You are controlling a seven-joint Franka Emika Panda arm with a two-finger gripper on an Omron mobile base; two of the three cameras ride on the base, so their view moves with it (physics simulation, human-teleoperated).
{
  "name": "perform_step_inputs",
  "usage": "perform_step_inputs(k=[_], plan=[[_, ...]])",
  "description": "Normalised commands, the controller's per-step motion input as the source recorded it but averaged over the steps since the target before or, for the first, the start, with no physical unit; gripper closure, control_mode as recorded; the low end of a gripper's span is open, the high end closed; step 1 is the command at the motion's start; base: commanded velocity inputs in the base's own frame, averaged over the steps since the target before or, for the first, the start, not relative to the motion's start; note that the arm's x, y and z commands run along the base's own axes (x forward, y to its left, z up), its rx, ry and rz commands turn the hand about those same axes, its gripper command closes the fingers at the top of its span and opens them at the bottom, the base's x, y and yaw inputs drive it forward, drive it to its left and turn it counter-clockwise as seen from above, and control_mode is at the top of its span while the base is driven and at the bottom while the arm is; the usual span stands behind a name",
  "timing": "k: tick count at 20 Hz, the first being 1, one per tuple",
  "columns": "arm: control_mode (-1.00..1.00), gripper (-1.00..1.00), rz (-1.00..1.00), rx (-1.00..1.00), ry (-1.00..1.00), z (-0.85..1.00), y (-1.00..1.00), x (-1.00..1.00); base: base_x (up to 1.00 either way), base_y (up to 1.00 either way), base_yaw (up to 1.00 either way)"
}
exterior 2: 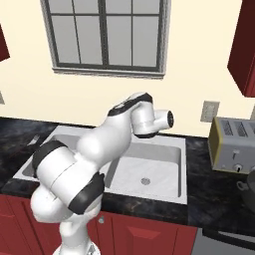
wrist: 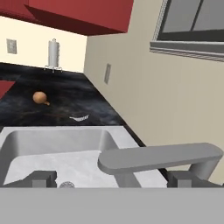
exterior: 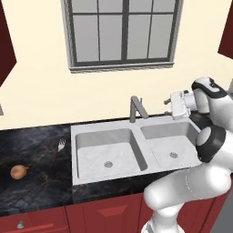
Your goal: Turn on the sink faucet. Then move the onion from the counter to the sink. Turn off the sink. Move the vegetable from the sink to the pot next to the stove. Finally move the pot to the front left burner.
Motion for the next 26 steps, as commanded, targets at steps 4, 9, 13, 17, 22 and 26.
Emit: perform_step_inputs(k=[4,9,13,17,22,26], plan=[[-1.00,-1.00,0.04,0.02,0.00,-0.17,0.06,0.34,0.00,0.00,0.00],[-1.00,-1.00,0.02,0.00,-0.01,-0.18,0.04,0.37,0.00,0.00,0.00],[-1.00,-1.00,0.00,0.00,0.00,-0.16,0.00,0.34,0.00,0.00,0.00],[-1.00,-1.00,0.00,0.00,0.00,-0.13,0.05,0.31,0.00,0.00,0.00],[-1.00,-1.00,0.00,0.00,-0.01,-0.12,0.13,0.27,0.00,0.00,0.00],[-1.00,-1.00,0.00,0.00,-0.01,-0.05,0.13,0.28,0.00,0.00,0.00]])
